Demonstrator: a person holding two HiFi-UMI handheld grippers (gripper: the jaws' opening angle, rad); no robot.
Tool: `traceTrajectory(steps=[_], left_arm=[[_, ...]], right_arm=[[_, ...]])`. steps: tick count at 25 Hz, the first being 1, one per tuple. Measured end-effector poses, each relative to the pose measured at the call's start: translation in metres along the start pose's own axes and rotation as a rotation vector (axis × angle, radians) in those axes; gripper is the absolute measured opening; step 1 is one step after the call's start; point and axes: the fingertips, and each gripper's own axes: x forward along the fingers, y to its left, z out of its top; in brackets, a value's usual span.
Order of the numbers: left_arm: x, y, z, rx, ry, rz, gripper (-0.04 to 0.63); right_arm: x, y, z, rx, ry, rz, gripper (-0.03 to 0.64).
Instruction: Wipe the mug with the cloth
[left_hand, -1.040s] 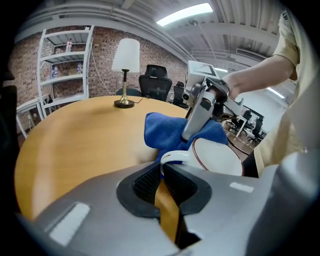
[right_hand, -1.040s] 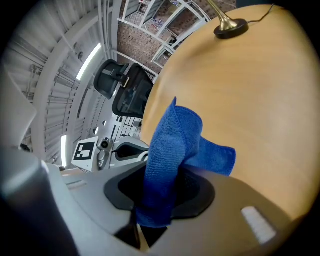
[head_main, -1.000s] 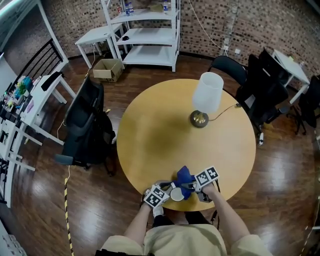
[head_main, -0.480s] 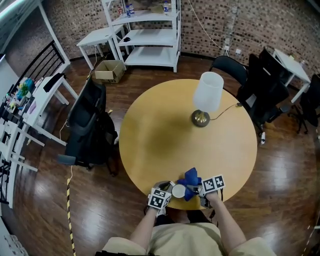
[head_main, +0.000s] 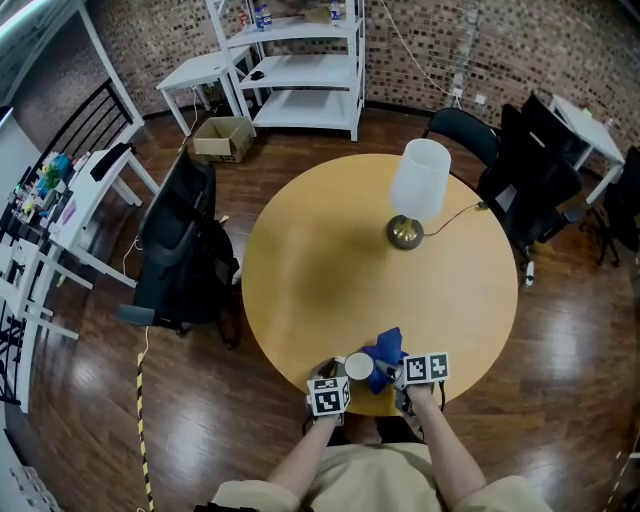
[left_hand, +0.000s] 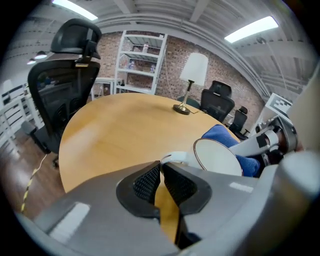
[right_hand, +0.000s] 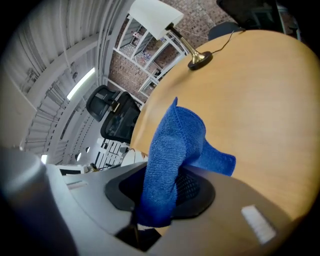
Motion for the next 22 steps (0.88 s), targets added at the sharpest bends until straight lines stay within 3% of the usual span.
traceTrajectory(steps=[4,6,16,22], left_arm=[[-0.002,0.009,-0.009,-0.217,0.0,0.067,0.015],[-0.002,0.01,-0.01,-0.263,0.002,0.084,0.014],[-0.005,0.009,0.001,-0.226,-0.034,0.149,0.015],[-0.01,-0.004,-0.01,-0.091,-0.02,0.133,0.014]], right_arm=[[0.003,0.007,0.014,0.045,-0.095,0.006,0.117],[0.003,0.011,0.017,0.052,-0.12,0.019,0.112],[-0.007,0.013,-0.006,0.054,-0.099,0.053,0.11],[-0.014,0.003,-0.008,0.08,-0.117,0.042,0.112]])
